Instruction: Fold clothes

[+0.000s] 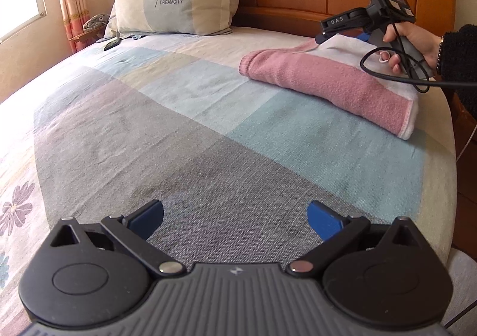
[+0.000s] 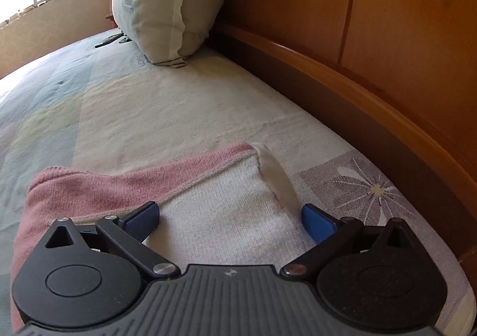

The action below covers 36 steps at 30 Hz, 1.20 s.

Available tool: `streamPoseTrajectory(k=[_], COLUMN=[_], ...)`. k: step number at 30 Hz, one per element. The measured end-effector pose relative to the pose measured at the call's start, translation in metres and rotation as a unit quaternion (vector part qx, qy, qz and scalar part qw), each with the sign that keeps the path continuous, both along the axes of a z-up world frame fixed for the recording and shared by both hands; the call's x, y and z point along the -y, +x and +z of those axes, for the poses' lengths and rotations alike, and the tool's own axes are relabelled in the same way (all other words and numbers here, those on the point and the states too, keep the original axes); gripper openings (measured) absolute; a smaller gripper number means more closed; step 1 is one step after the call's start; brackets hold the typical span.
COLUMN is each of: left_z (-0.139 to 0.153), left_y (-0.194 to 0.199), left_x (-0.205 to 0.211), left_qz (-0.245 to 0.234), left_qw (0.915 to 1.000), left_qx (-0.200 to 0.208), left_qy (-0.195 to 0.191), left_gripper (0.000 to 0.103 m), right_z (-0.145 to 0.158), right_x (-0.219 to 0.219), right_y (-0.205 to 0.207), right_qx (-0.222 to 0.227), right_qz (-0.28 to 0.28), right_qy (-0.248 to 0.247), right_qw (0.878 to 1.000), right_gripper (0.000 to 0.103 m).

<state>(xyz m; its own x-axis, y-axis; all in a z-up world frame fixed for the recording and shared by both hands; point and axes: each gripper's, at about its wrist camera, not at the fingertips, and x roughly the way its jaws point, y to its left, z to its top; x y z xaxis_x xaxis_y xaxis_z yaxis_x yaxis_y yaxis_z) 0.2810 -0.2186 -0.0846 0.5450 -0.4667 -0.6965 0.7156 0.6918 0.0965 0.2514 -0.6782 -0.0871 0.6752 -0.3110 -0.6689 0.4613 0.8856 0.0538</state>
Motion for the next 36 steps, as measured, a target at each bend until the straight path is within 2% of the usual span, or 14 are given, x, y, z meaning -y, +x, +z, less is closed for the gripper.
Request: streamPoseTrajectory(k=[3, 6, 9, 13, 16, 19, 22, 24, 26, 30, 32, 34, 36], left_z=[-0.001, 0.0, 0.002, 0.0, -0.003, -0.003, -0.003, -0.003, -0.003, 0.005, 0.012, 0.02, 0.027], left_y=[0.002, 0.001, -0.003, -0.005, -0.004, -0.004, -0.005, -0.004, -0.004, -0.009, -0.013, -0.018, -0.024], left_x=[-0.002, -0.002, -0.003, -0.005, -0.005, -0.005, -0.005, -0.004, -0.003, -0.006, -0.008, -0.013, -0.017], left_qz=[0.012, 0.011, 0.005, 0.005, 0.005, 0.005, 0.002, 0.008, 0.014, 0.013, 0.015, 0.017, 0.019], left_qw=[0.9999, 0.9999, 0.9999, 0.9998, 1.0, 1.0, 1.0, 0.9999, 0.9999, 0.9999, 0.9998, 0.9997, 0.9995], left_qx=[0.002, 0.001, 0.01, 0.017, 0.007, 0.002, 0.006, 0.005, 0.004, 0.002, 0.001, 0.005, 0.008], left_qy=[-0.001, -0.007, -0.003, 0.006, 0.004, 0.005, 0.007, 0.008, 0.008, -0.003, -0.008, -0.016, -0.024], left_gripper=[0.102, 0.102, 0.102, 0.102, 0.102, 0.102, 0.102, 0.102, 0.102, 0.102, 0.102, 0.102, 0.102], right_z=[0.015, 0.022, 0.021, 0.029, 0.024, 0.007, 0.013, 0.025, 0.033, 0.021, 0.011, 0.015, 0.026], right_x=[-0.016, -0.043, -0.07, -0.101, -0.092, -0.051, -0.035, -0.051, -0.076, -0.115, -0.124, -0.132, -0.136], right_y=[-0.009, -0.01, -0.016, -0.039, -0.037, -0.029, -0.044, -0.056, -0.065, -0.067, -0.067, -0.074, -0.085], right_qx=[0.032, 0.023, 0.018, 0.053, 0.038, -0.001, 0.033, 0.05, 0.06, 0.02, -0.01, -0.016, -0.011], right_qz=[0.015, 0.058, 0.067, 0.09, 0.111, 0.047, 0.016, 0.031, 0.079, 0.144, 0.149, 0.142, 0.132], right_qy=[0.003, -0.021, -0.092, -0.182, -0.151, -0.082, -0.013, -0.006, -0.017, -0.021, -0.013, -0.015, 0.003], right_qw=[0.999, 0.998, 0.993, 0.978, 0.982, 0.996, 0.999, 0.998, 0.995, 0.989, 0.989, 0.99, 0.991], right_gripper=[0.103, 0.103, 0.103, 0.103, 0.103, 0.103, 0.103, 0.103, 0.103, 0.103, 0.103, 0.103, 0.103])
